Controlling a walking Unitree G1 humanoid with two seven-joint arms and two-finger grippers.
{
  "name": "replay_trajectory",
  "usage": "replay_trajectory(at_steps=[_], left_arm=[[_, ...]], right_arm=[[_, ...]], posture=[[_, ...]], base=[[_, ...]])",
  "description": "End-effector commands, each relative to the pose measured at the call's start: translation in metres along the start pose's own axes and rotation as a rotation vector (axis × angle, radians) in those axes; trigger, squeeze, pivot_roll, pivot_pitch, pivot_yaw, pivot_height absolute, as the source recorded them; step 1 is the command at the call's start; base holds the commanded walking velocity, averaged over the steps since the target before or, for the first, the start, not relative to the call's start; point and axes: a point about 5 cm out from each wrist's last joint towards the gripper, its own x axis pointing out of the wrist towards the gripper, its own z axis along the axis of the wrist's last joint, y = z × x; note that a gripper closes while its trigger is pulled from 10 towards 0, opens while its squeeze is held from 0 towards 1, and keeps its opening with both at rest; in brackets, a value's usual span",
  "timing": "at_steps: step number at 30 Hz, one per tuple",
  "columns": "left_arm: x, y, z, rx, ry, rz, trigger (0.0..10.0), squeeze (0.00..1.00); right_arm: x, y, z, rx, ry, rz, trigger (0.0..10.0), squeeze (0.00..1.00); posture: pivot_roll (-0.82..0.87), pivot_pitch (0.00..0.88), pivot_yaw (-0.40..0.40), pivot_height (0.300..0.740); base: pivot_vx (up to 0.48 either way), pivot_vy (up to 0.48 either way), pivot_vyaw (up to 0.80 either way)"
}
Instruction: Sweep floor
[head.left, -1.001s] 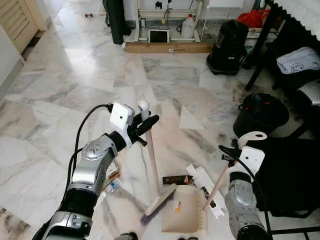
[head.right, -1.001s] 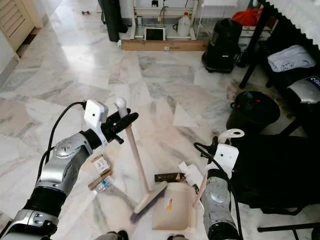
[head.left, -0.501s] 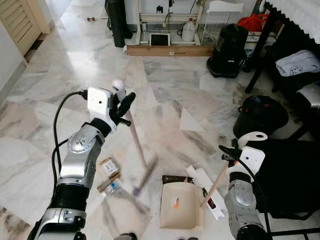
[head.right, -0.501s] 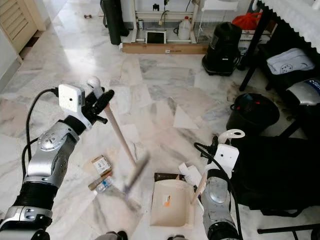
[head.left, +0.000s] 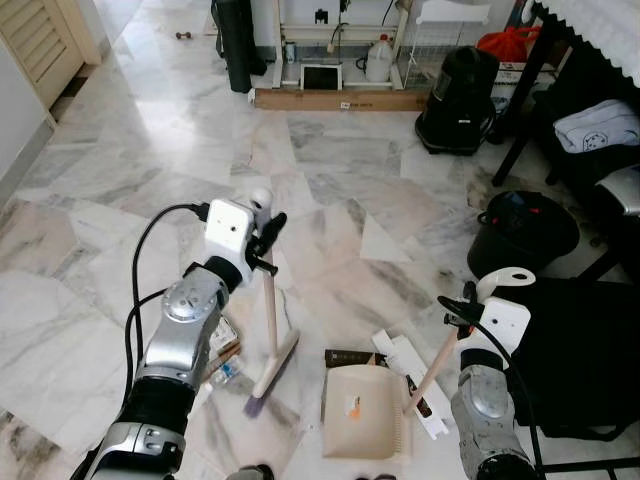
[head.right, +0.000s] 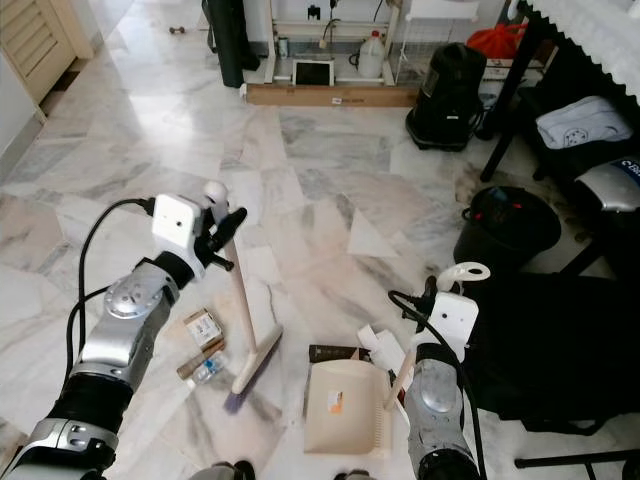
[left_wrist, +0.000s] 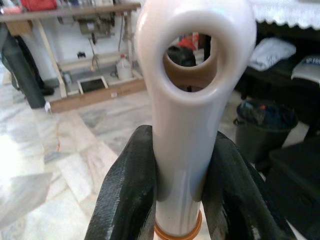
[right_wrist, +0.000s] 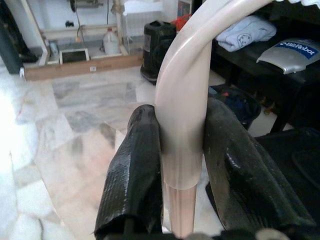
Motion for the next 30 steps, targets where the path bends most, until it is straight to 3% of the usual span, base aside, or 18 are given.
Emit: replay_trajectory(at_steps=[1,14,19,30], left_arm=[[0.002,-0.001,0.006,0.031,-0.03,-0.011,10.0,0.0],[0.002,-0.008,-0.007,-0.011,0.047,-0.072,10.0,0.0],[0.002,-0.008,-0.016,0.006,0.119,-0.09,10.0,0.0],[0.003,-0.008,-0.022,-0.208,0.152,-0.068,10.0,0.0]], right_arm=[[-0.006,-0.002,-0.006,-0.017,0.008,0.004,10.0,0.0],[-0.016,0.001,-0.016,-0.017,0.043,0.007,10.0,0.0],[-0.018,0.001,-0.017,-0.017,0.045,0.006,10.0,0.0],[-0.017,0.0,-0.017,-0.02,0.044,0.0,10.0,0.0]], posture=[[0.09,0.147,-0.015,0.74],[0.1,0.173,0.0,0.74],[0.1,0.177,0.001,0.74],[0.09,0.178,-0.002,0.74]], base=[[0.0,0.0,0.0],[0.0,0.0,0.0],[0.0,0.0,0.0],[0.0,0.0,0.0]])
